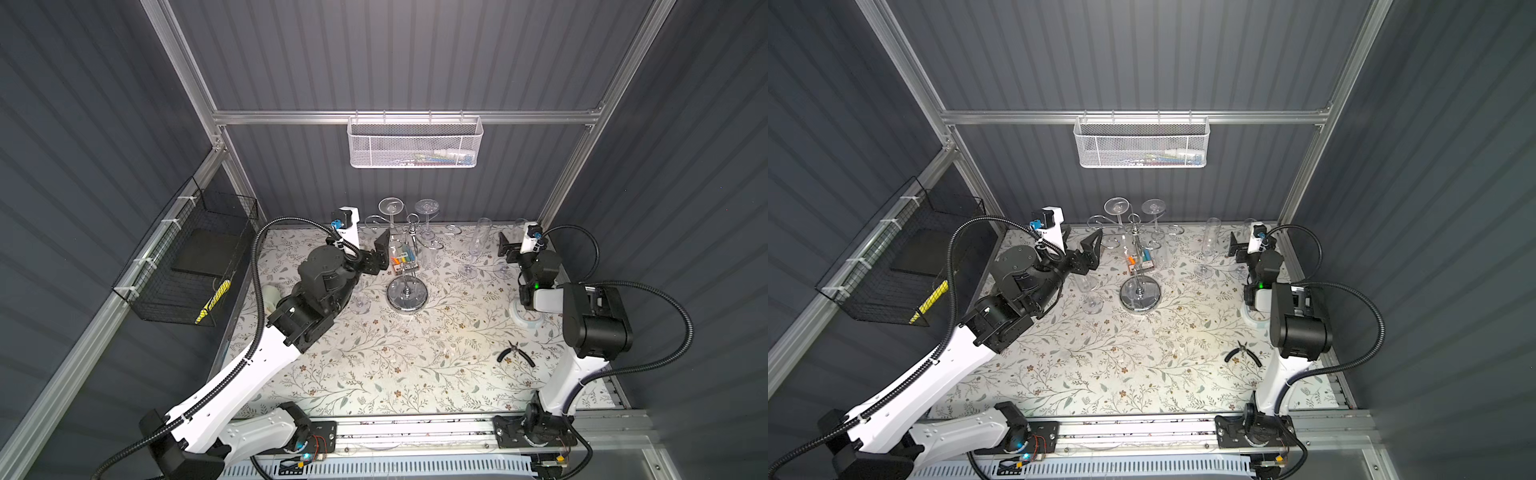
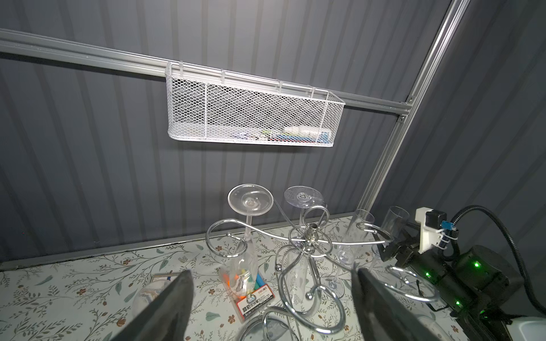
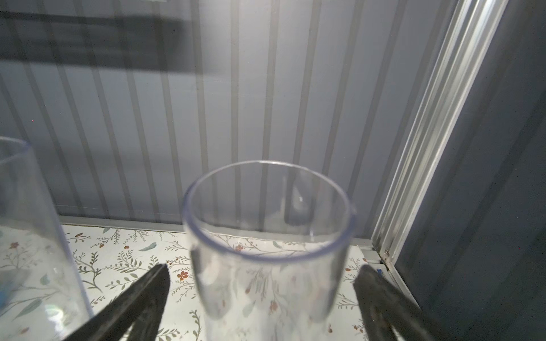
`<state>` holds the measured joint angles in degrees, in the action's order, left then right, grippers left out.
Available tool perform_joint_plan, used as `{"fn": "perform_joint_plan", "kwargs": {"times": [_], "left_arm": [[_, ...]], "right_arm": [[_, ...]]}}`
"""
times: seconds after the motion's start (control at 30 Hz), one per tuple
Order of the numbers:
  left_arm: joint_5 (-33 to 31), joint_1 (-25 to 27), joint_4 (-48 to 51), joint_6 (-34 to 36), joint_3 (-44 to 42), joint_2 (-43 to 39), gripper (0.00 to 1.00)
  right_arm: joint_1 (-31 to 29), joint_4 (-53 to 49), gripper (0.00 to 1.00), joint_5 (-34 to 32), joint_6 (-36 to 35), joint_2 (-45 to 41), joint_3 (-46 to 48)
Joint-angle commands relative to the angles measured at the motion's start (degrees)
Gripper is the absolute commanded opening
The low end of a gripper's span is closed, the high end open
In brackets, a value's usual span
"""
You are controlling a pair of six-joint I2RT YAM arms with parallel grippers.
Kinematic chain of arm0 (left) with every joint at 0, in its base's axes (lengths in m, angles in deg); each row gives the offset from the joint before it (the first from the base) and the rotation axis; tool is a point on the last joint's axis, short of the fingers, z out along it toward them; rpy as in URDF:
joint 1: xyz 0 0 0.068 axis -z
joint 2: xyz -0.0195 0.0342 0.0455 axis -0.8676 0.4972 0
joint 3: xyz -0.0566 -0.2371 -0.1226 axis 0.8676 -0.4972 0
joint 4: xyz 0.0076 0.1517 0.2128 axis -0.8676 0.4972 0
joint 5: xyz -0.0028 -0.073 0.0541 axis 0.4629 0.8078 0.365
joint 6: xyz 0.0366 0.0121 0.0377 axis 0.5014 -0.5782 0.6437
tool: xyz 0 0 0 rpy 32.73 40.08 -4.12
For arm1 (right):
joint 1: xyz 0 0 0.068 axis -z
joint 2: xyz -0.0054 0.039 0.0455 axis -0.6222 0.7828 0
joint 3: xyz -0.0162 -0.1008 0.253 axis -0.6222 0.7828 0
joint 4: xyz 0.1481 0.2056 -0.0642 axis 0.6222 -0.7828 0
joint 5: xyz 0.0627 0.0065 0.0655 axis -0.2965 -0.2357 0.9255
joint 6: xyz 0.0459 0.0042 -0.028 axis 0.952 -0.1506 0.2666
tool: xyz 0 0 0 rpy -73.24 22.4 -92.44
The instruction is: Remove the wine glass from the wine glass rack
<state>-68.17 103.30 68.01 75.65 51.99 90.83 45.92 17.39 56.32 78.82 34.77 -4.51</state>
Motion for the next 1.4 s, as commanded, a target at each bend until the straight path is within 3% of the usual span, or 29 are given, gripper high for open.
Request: {"fn": "perform_joint_plan", "kwargs": {"times": [0.0,0.23,0.43,0.73,0.8,0.9,1.03,1.2,1.37], "left_arm": [[-1.3,0.3,-0.4,1.5,-0.2,-1.7,0.86],[-0.4,0.2,4.2,4.5,3.1,-1.7,0.86],[-0.3,0.3,9.0,8.2,6.9,-1.4,0.87],[1.0,-1.6,17.0,16.3,15.5,2.2,0.9],[5.3,-5.3,18.5,15.8,17.0,3.7,0.9],[16.7,-14.7,21.5,12.5,20.8,7.4,0.9],[25.4,-20.7,25.4,11.4,28.7,14.7,0.9],[42.4,-31.6,24.5,-0.6,36.4,24.1,0.89],[51.4,-36.0,26.9,-8.5,45.7,35.0,0.81]], "right_arm": [[-0.3,2.8,0.99,-2.1,-0.1,-2.8,1.1],[-0.2,2.1,0.99,-5.3,0.2,-8.1,4.4],[-0.3,-1.3,0.99,-11.0,4.7,-16.7,8.4],[-3.6,-25.9,0.99,-16.7,11.6,-36.7,10.5],[-4.2,-34.0,0.99,-16.3,14.6,-41.5,10.1],[-5.2,-45.4,0.99,-14.9,19.6,-48.0,9.4],[-7.1,-54.8,0.99,-11.5,22.8,-54.4,9.5],[-8.0,-65.1,0.99,-5.3,24.6,-58.9,8.0],[-8.7,-74.2,0.99,0.2,26.0,-60.5,5.1]]}}
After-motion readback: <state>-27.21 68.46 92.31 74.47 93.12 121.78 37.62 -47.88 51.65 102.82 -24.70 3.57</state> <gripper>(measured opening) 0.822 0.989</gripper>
